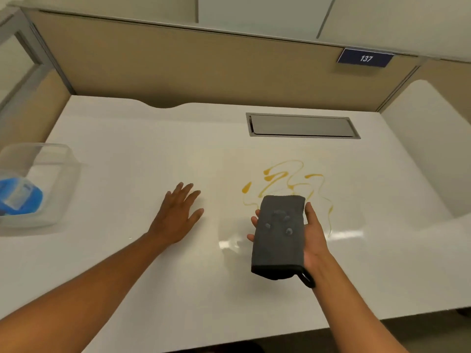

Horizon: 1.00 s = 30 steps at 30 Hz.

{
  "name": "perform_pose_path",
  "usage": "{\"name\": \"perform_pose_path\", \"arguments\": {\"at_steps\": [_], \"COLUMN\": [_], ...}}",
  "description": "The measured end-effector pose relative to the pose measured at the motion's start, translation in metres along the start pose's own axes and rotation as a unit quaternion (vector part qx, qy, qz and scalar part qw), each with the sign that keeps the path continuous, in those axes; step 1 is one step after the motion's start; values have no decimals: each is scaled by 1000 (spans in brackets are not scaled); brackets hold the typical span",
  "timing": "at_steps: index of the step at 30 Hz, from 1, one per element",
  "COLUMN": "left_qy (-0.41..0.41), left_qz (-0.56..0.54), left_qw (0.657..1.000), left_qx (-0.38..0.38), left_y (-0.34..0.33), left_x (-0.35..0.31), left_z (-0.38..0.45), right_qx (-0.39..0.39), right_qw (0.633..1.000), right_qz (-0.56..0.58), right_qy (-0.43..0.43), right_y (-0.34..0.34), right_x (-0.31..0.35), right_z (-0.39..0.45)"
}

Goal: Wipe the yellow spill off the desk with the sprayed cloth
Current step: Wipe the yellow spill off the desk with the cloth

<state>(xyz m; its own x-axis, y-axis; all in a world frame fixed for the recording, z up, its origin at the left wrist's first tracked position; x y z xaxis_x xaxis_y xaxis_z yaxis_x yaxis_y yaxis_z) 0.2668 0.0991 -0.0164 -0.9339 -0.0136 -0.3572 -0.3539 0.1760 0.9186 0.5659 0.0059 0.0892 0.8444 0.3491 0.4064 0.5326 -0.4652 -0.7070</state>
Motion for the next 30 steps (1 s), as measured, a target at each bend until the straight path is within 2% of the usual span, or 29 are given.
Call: {"name": "perform_pose_path", "arguments": {"at_steps": [4,7,9,11,13,16,17,19,21,22,23,25,27,30], "left_qy": [1,22,12,-10,-3,7,-1,-23,-23,-18,-14,-10,-2,-16], "left_qz": [40,27,63,103,85,85,97,110,108,104,101,114,120,116], "left_qw": [998,999,995,984,986,986,986,986,988,988,989,987,985,983], "left_qx": [-55,-35,-76,-146,-146,-144,-136,-120,-112,-111,-111,-116,-124,-144], "left_y": [-16,-25,-36,-45,-49,-52,-53,-60,-63,-61,-60,-62,-62,-61], "left_x": [1,-8,-9,-2,-2,-8,-11,-20,-25,-25,-24,-23,-21,-25], "left_z": [13,18,16,13,14,15,15,11,11,12,12,9,8,9], "right_qx": [-47,-95,-139,-178,-191,-187,-164,-109,-70,-67,-69,-63,-38,-32], "right_qw": [998,990,975,939,867,671,617,512,372,317,286,272,276,303], "right_qz": [-37,-96,-149,-232,-370,-612,-668,-781,-880,-904,-914,-915,-912,-897], "right_qy": [11,42,93,181,273,375,382,341,285,278,280,290,302,319], "right_y": [32,54,65,73,80,94,101,118,140,148,152,156,157,149], "right_x": [28,62,91,121,146,163,162,149,127,118,112,112,116,120], "right_z": [-20,-27,-23,-13,2,27,39,62,80,85,86,88,94,106]}}
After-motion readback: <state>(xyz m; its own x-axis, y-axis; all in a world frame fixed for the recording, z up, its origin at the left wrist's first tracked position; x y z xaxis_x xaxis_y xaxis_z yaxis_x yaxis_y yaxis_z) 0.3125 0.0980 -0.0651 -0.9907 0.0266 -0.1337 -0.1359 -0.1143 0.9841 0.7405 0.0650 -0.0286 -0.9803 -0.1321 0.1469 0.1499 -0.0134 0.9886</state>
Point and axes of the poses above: each hand's wrist, its own z-axis towards the middle knuckle, its own y-axis out of the back of the hand, x = y × z, the point moved 2 cm from there along z, towards the middle knuckle, and after that the axes turned 15 degrees about y, right-handed, at the moved point
